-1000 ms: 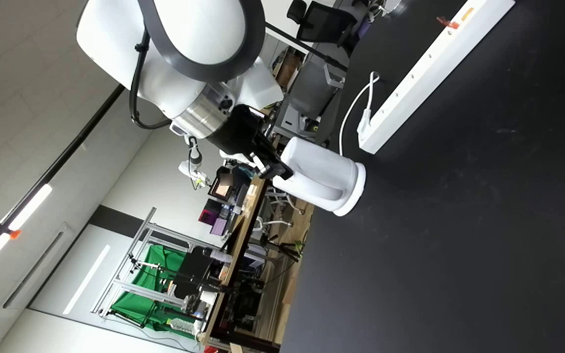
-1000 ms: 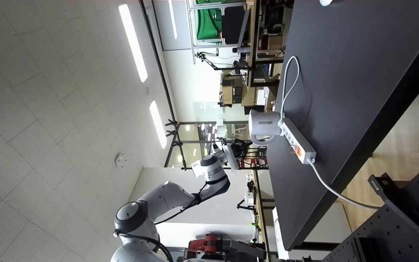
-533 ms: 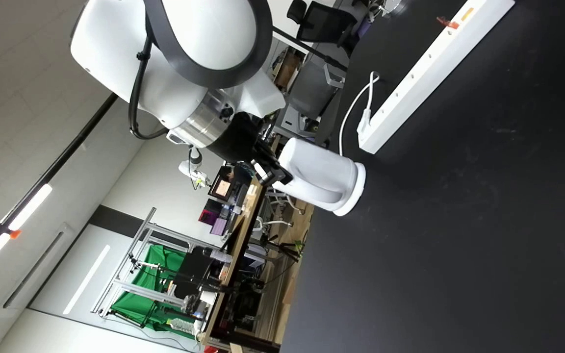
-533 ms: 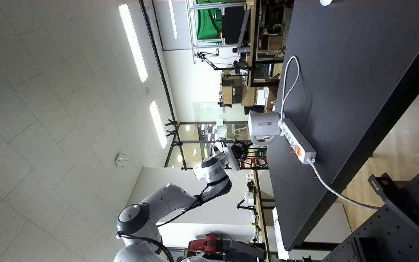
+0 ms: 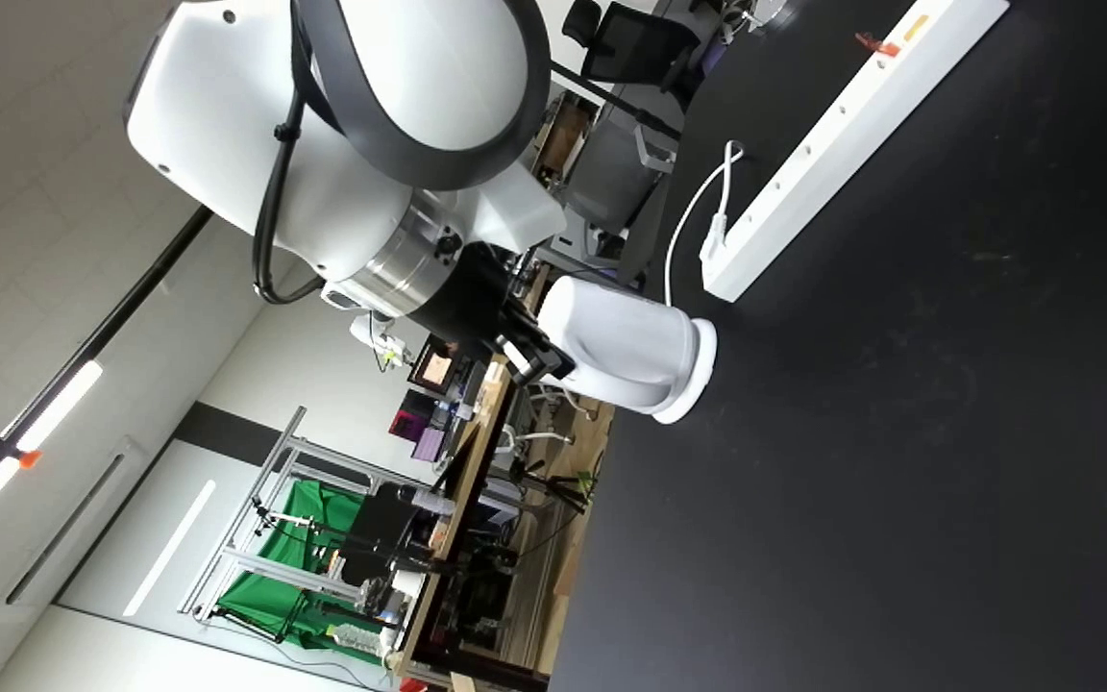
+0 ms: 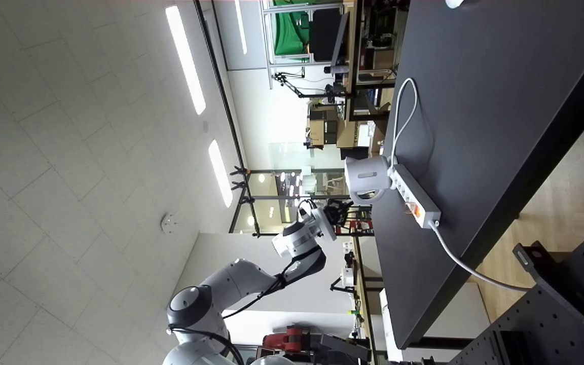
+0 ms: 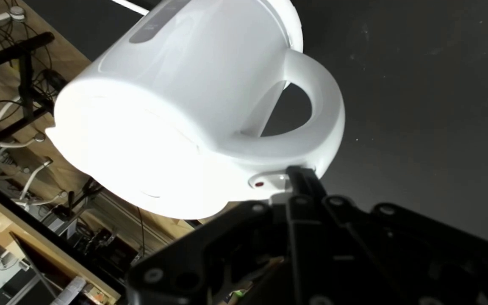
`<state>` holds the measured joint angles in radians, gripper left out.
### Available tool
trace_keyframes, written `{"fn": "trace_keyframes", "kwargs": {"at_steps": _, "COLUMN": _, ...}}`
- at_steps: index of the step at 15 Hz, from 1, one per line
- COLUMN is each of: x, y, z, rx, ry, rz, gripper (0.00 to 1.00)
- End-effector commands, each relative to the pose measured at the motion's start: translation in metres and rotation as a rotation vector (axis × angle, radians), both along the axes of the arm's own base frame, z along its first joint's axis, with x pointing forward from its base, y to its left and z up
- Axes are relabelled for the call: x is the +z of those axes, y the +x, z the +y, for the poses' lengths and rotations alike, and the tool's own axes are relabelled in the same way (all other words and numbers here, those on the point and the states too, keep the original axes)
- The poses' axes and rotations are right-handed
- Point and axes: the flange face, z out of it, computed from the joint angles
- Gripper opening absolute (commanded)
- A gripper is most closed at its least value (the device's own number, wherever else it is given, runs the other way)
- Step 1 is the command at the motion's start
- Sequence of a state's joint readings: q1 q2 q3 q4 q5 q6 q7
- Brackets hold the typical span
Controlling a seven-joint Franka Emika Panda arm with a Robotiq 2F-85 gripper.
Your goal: Turn on the extension cable, turn on the electric kettle then turn it off
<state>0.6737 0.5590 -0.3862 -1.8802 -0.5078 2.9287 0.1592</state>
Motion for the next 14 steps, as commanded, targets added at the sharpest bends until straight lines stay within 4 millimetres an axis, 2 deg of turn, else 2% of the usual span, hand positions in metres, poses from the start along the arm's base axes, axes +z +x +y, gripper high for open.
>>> {"fn": "trace_keyframes", "kwargs": {"at_steps": 1, "x": -0.024, "y": 0.006, "z": -0.006, "rx": -0.04, "ry": -0.046, "rz": 0.008, "gripper": 0.0}}
{"fn": "trace_keyframes", "kwargs": {"at_steps": 7, "x": -0.022, "y": 0.006, "z": -0.009, "rx": -0.051, "ry": -0.053, "rz": -0.01, "gripper": 0.0}}
{"fn": "trace_keyframes", "kwargs": {"at_steps": 14, "x": -0.021, "y": 0.009, "z": -0.022, "rx": -0.093, "ry": -0.128, "rz": -0.042, "gripper": 0.0}}
